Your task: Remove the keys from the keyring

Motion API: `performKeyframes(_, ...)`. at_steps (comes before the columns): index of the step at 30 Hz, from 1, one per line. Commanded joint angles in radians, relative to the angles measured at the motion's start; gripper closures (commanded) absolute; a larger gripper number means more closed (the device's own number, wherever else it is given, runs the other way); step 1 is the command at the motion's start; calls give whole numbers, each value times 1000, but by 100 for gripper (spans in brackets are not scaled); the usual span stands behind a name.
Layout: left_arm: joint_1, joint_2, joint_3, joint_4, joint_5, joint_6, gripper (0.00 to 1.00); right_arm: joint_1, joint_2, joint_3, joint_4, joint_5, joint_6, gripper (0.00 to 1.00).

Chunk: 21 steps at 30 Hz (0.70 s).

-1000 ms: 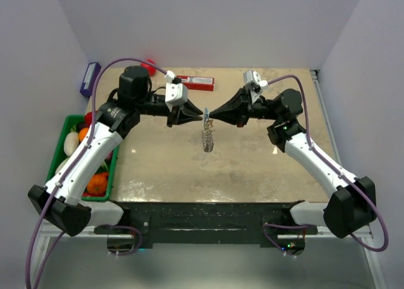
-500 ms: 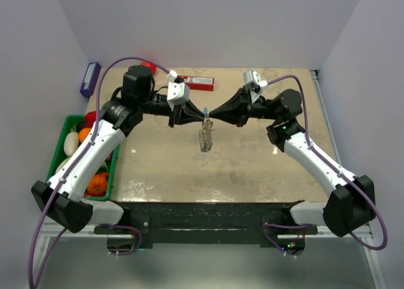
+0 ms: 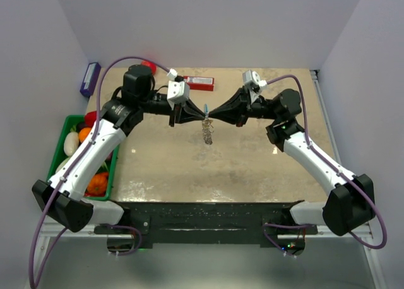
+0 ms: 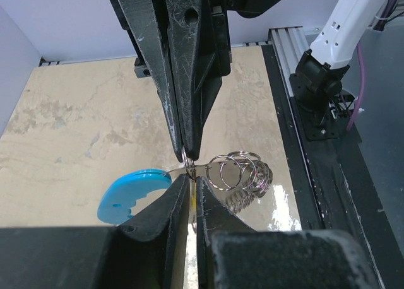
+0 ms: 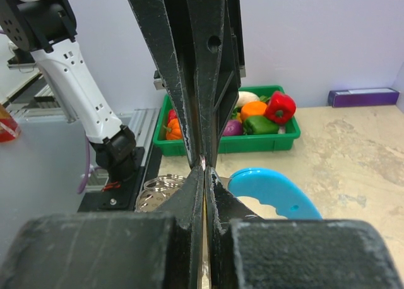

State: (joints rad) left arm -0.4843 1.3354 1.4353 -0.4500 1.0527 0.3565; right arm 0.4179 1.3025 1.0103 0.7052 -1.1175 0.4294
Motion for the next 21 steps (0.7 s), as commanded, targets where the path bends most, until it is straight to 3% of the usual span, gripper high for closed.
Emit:
performKeyframes(1,6,7,-4,40,30,-21,87,-1,-5,11,62,16,-6,100)
performKeyframes(13,6,18,4,45,26,-28,92,4,-3,10,27,13,-52,100)
performKeyframes(21,6,19,2,45,26,-28,86,12,1,13,5,16,-81,100)
